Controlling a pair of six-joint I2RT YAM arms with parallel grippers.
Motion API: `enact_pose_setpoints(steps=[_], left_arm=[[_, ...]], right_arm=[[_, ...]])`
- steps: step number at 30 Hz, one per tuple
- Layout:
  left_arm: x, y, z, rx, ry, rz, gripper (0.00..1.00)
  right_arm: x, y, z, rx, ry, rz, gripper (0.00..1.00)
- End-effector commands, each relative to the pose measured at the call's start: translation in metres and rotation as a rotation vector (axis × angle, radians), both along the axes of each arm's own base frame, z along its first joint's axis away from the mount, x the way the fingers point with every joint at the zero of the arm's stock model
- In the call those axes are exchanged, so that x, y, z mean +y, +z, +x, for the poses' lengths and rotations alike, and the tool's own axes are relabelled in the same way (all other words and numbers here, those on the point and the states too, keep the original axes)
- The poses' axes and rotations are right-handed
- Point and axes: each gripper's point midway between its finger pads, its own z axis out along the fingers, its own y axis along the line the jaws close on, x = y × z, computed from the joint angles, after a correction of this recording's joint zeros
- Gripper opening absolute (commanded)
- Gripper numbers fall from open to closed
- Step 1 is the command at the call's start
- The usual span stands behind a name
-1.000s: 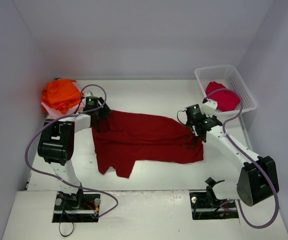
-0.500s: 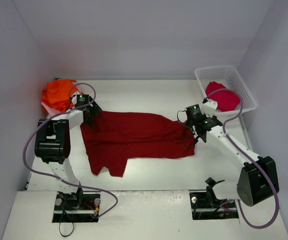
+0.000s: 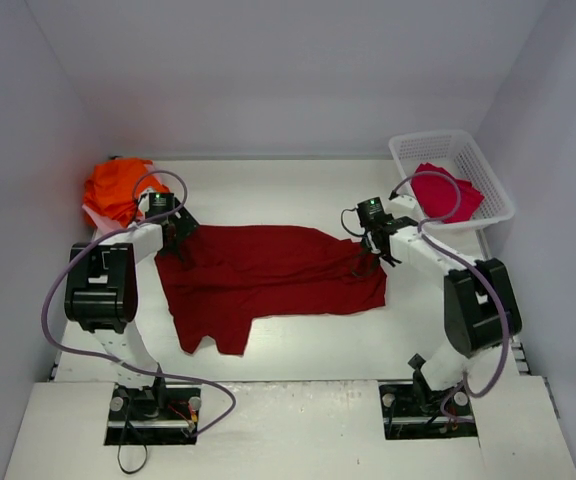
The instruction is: Fold and stack the t-shirts
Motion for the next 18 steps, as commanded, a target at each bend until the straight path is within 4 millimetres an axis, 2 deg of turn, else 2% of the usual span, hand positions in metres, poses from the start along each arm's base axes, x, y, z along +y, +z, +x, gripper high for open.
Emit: enact_pose_setpoints(steps=[1, 5, 10, 14, 18], left_arm=[[0.006, 0.002, -0.021, 0.056, -0.002, 0.026, 0.76], [0.007, -0.001, -0.023, 0.059, -0.007, 0.034, 0.76], [0.006, -0.005, -0.023, 0.059, -0.013, 0.027, 0.76], [0.005, -0.005, -0.022, 0.055, -0.009, 0.022, 0.76], [0.005, -0.003, -0.021, 0.048, -0.008, 0.019, 0.76]], right_arm=[[-0.002, 0.001, 0.028, -0.048, -0.026, 0.007, 0.57], [-0.006, -0.008, 0.039, -0.04, -0.03, -0.013, 0.57], [-0.015, -0.009, 0.054, -0.05, -0.038, -0.02, 0.57], [-0.005, -0.01, 0.057, -0.044, -0.006, 0.025, 0.57], [0.009, -0.007, 0.046, -0.047, 0.032, 0.042, 0.57]])
